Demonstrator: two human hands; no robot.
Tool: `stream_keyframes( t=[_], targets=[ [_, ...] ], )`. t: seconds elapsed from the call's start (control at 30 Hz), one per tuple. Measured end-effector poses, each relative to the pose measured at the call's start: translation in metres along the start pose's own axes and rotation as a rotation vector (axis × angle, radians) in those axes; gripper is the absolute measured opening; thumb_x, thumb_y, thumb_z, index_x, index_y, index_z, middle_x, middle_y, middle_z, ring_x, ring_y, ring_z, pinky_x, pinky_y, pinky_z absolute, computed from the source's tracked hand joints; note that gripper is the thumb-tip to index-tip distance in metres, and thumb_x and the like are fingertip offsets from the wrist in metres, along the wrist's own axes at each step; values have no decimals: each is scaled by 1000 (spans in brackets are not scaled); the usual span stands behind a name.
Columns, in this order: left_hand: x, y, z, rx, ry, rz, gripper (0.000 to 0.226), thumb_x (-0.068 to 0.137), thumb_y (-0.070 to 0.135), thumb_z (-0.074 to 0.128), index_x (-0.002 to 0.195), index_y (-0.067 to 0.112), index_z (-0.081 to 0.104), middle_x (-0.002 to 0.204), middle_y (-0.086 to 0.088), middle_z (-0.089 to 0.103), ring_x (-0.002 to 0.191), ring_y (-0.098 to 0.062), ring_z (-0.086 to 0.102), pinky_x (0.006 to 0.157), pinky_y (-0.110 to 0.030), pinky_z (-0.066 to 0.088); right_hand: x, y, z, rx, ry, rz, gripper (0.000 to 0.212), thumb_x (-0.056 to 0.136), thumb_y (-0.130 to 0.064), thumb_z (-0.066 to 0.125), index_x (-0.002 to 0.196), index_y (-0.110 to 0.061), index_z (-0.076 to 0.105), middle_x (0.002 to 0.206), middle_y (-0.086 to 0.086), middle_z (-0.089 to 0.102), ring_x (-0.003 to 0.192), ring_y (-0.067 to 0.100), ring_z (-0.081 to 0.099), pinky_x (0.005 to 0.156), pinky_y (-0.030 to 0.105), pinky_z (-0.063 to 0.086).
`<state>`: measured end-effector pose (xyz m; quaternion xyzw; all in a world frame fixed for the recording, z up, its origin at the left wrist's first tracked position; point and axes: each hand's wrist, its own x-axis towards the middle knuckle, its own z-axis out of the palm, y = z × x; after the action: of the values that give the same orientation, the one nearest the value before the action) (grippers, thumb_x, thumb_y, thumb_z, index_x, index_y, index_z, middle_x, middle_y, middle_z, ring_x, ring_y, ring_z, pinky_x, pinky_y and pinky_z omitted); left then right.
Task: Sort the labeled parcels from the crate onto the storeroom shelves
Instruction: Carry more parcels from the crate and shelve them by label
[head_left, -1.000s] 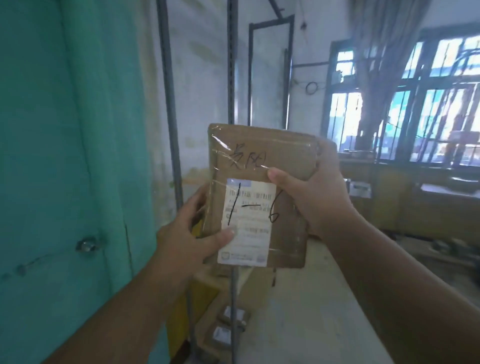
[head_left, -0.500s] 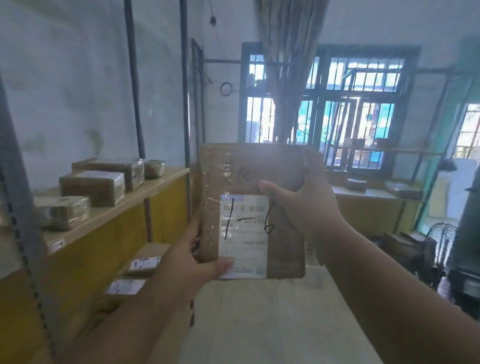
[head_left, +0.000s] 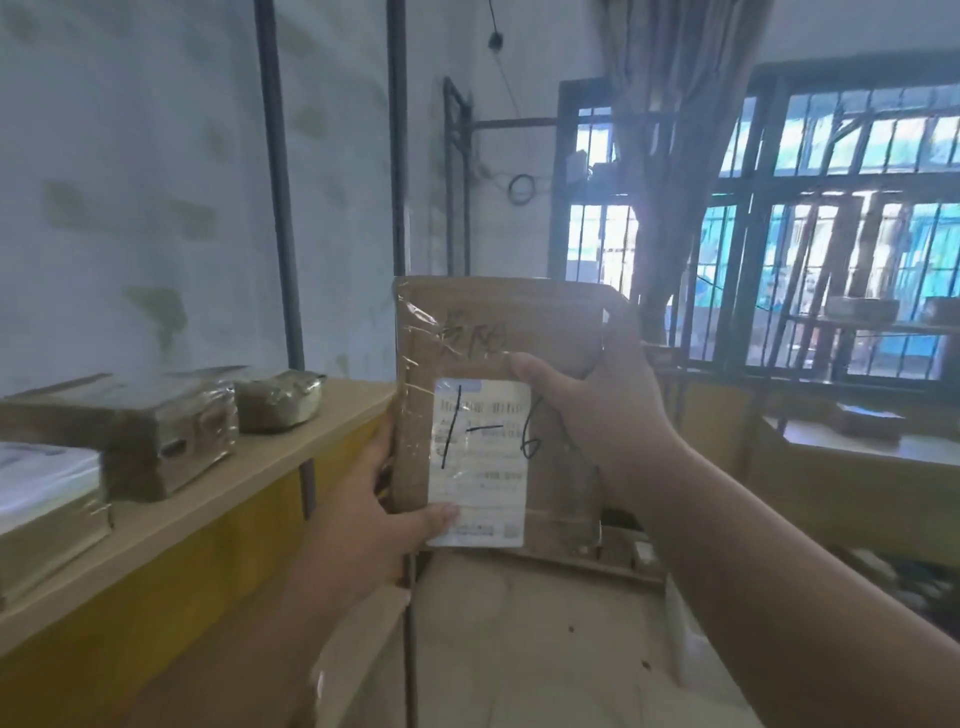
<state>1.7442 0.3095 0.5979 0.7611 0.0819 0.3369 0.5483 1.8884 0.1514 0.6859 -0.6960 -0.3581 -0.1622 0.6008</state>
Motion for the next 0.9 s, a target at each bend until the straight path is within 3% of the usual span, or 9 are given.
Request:
stream_keyframes(
  t=[0.13, 0.3, 0.37, 0.47, 0.57, 0.63, 0.73, 0.8, 0.9],
  targets=[
    [84, -20, 21, 22, 6, 6, 92, 72, 7, 86, 141, 51, 43, 114, 21, 71, 107, -10, 69, 85, -42, 61, 72, 41, 10, -12, 11, -18, 83, 71, -50, 85, 132, -48, 30, 121, -11, 61, 103, 8, 64, 69, 17, 52],
    [161, -38, 49, 56, 6, -1, 91, 74, 2, 81, 127, 66, 45, 109, 32, 69, 104, -4, 69, 74, -27, 62, 146, 97, 19, 53, -4, -18, 82, 68, -51, 86, 130, -52, 33, 121, -7, 63, 105, 16, 66, 77, 36, 62],
    [186, -50, 55, 76, 53, -23, 90, 73, 1, 81, 125, 67, 47, 110, 29, 70, 103, -7, 70, 76, -33, 63, 173, 121, 32, 100, -55, -39, 82, 70, -48, 85, 131, -53, 32, 121, -7, 63, 105, 16, 67, 79, 37, 61],
    [216, -63, 61, 114, 142, -23, 93, 73, 4, 82, 137, 60, 43, 117, 24, 70, 106, -11, 70, 81, -41, 62, 217, 152, 56, 162, -149, -95, 84, 74, -45, 82, 138, -51, 28, 123, -7, 61, 103, 14, 67, 79, 39, 62],
    [240, -73, 65, 175, 263, 0, 90, 71, 9, 84, 141, 50, 45, 118, 20, 70, 107, -10, 70, 75, -29, 62, 256, 177, 84, 260, -277, -153, 90, 79, -40, 80, 147, -48, 20, 121, -8, 64, 96, 13, 72, 75, 39, 63],
    [252, -74, 66, 212, 355, -18, 90, 68, 13, 85, 142, 45, 45, 116, 19, 71, 106, -11, 70, 74, -27, 61, 279, 185, 102, 355, -371, -134, 91, 86, -32, 77, 153, -42, 16, 107, -12, 72, 83, 8, 75, 67, 35, 63],
    [263, -69, 65, 288, 498, -50, 89, 75, 13, 83, 142, 53, 40, 111, 26, 71, 100, 1, 69, 69, -18, 58, 304, 188, 130, 435, -494, -159, 84, 90, -28, 73, 153, -35, 18, 90, -28, 71, 79, -1, 73, 71, 34, 62],
    [267, -67, 63, 379, 569, -50, 89, 79, 16, 81, 141, 60, 34, 112, 34, 67, 103, 8, 65, 70, -12, 55, 319, 187, 155, 473, -536, -180, 80, 89, -30, 74, 151, -34, 23, 95, -21, 72, 84, 3, 73, 78, 40, 62],
    [268, -68, 57, 415, 674, -46, 88, 83, 18, 78, 145, 57, 29, 116, 34, 66, 109, 5, 63, 77, -11, 54, 332, 179, 194, 499, -580, -220, 70, 85, -39, 75, 141, -41, 33, 104, -15, 71, 91, 8, 72, 83, 45, 60]
  ],
)
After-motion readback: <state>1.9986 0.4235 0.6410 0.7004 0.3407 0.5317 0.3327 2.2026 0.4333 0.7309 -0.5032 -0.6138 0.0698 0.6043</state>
